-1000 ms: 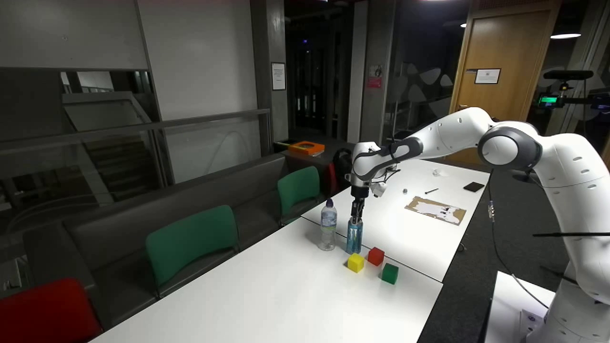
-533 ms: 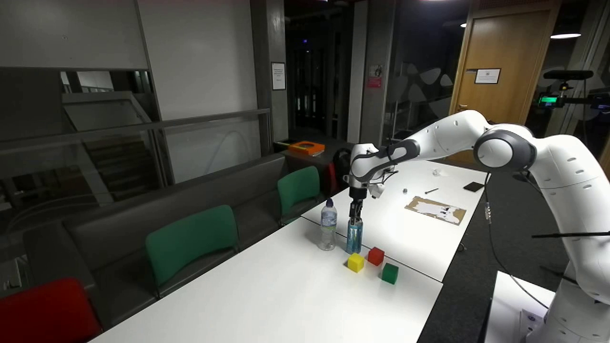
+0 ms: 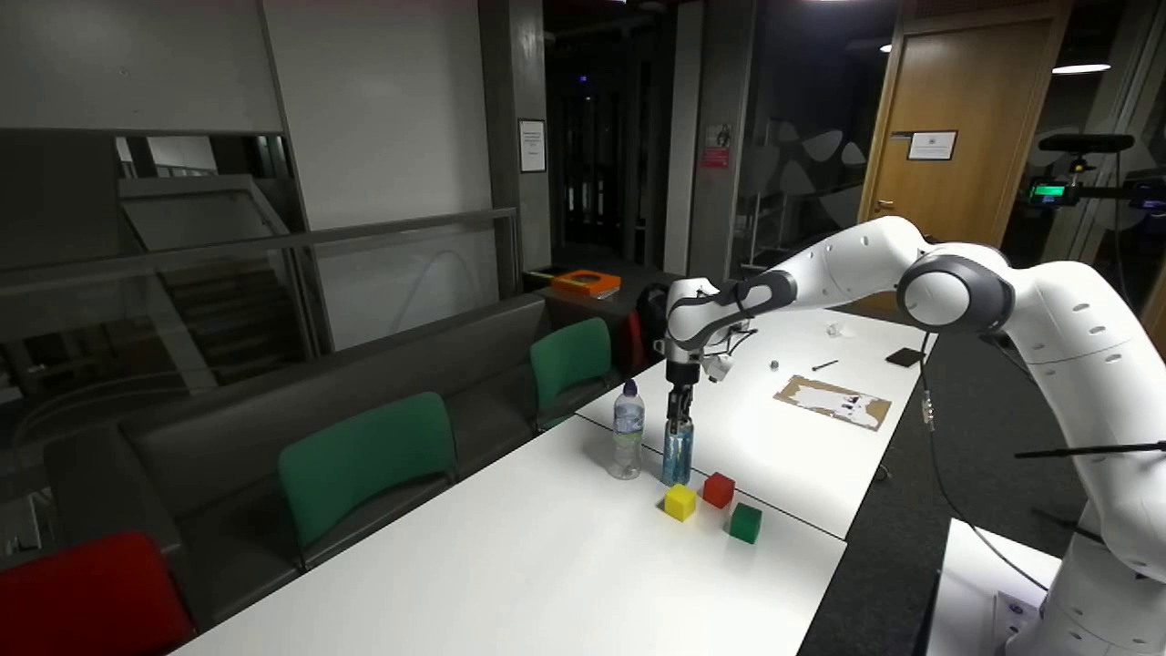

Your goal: Move the blue can to the right

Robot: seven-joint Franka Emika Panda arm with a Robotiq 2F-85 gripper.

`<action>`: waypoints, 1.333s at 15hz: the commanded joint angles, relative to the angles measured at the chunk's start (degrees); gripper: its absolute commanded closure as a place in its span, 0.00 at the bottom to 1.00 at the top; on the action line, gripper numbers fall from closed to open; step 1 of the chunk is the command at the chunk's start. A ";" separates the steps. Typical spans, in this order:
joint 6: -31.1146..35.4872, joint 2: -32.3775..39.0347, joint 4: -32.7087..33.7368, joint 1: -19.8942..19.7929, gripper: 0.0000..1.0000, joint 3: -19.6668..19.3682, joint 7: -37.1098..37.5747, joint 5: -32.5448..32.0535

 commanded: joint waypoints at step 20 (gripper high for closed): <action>-0.99 -7.42 0.68 -2.30 0.56 -1.33 -0.32 -0.28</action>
